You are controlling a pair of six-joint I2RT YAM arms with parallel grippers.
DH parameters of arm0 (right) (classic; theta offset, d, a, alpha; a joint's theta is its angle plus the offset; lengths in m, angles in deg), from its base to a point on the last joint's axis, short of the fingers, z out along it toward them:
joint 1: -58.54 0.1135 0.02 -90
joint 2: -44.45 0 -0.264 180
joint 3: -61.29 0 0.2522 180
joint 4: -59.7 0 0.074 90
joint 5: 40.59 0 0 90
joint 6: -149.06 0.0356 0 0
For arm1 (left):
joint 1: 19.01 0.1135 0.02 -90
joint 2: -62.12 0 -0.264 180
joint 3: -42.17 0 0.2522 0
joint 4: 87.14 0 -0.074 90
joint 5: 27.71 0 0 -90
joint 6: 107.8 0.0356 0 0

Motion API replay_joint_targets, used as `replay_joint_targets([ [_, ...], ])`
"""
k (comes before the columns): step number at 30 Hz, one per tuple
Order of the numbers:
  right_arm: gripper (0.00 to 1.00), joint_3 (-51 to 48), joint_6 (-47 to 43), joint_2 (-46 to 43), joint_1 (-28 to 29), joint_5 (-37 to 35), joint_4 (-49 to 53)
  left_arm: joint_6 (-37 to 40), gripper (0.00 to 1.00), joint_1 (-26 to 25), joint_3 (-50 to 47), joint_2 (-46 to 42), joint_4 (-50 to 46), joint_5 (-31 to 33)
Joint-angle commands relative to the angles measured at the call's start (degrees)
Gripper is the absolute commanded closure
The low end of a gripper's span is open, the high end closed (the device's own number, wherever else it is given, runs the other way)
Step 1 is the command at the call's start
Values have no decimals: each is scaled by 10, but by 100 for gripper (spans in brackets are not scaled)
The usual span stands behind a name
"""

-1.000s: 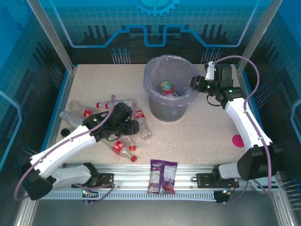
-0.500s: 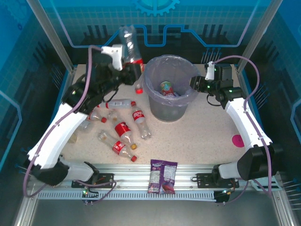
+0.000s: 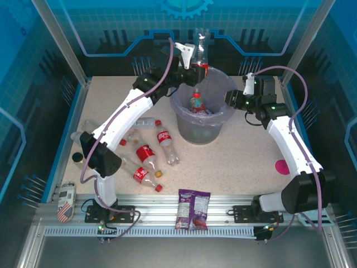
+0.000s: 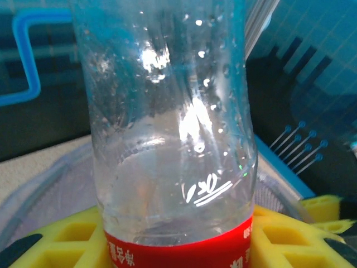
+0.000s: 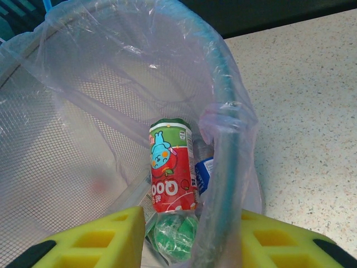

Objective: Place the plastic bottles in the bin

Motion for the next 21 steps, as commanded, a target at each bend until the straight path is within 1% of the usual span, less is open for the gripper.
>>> replay_joint_targets([
  [1,59,4,3,8,-3,9,11,16,86,-3,23,5,-32,-31],
  [7,59,9,0,10,-3,5,14,33,85,-16,-51,1,-20,-51],
  [11,59,10,-1,9,-3,2,16,33,82,-17,-88,4,-11,-58],
  [16,59,8,0,8,-2,1,17,30,78,-17,-110,9,-5,-74],
  [18,59,9,-1,8,-2,0,17,27,74,-18,-118,7,0,-81],
  [20,59,9,-3,9,-2,-3,19,26,66,-17,-124,3,5,-89],
  [21,59,10,-3,9,-2,-3,20,26,63,-17,-126,1,7,-91],
])
